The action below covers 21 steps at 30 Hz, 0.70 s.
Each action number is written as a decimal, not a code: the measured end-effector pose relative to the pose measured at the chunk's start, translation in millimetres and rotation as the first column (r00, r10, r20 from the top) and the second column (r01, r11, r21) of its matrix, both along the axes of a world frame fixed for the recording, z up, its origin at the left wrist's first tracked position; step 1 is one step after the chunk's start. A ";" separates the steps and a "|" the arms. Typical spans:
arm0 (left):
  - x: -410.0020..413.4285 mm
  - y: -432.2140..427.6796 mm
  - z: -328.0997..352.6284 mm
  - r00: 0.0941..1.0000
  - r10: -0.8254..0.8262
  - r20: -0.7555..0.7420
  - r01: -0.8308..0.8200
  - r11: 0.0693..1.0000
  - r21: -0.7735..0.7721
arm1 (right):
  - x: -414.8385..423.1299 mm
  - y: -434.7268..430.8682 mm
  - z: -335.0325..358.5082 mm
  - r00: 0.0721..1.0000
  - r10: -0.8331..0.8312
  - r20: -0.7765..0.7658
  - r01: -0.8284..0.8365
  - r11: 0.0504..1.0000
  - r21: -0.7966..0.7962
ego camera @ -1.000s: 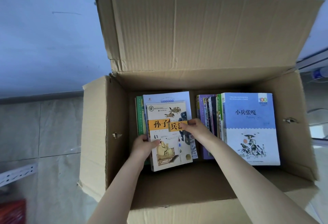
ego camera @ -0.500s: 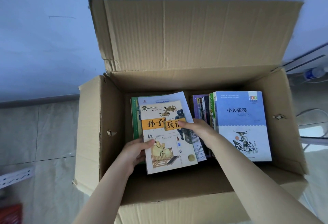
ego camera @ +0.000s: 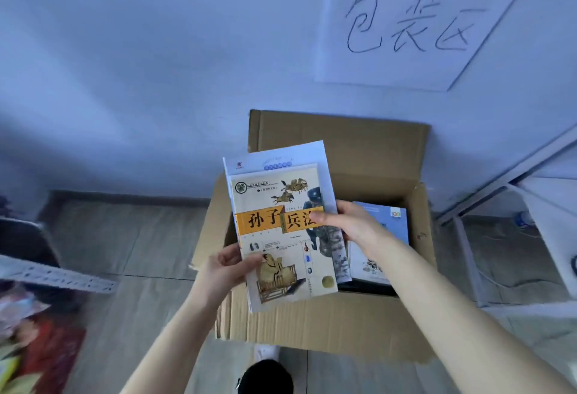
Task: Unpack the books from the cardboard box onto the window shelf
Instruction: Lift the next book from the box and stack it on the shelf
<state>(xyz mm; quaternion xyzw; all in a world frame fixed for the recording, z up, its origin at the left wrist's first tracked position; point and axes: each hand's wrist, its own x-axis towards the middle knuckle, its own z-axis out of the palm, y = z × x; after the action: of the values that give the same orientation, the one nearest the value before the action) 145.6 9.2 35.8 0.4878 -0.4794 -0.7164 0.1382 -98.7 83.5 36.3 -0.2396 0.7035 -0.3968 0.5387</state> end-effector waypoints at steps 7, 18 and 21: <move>116.3 55.7 175.4 0.964 0.247 -0.097 -0.264 0.927 -0.267 | 103.5 -14.4 204.2 0.944 0.289 -0.158 -0.319 0.920 -0.226; 401.7 98.9 379.6 0.759 0.624 -0.186 -0.616 0.597 -0.514 | 409.5 -86.8 419.4 0.700 0.650 -0.295 -0.705 0.564 -0.431; 488.2 116.9 412.1 0.679 0.705 -0.204 -0.670 0.480 -0.566 | 512.3 -97.4 451.1 0.624 0.740 -0.251 -0.739 0.454 -0.498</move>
<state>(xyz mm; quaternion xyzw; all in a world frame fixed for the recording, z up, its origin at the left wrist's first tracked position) 633.8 126.1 447.9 0.5877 -0.4477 -0.3953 0.5458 413.6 -13.9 487.4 -0.6659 0.3798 -0.3099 0.5624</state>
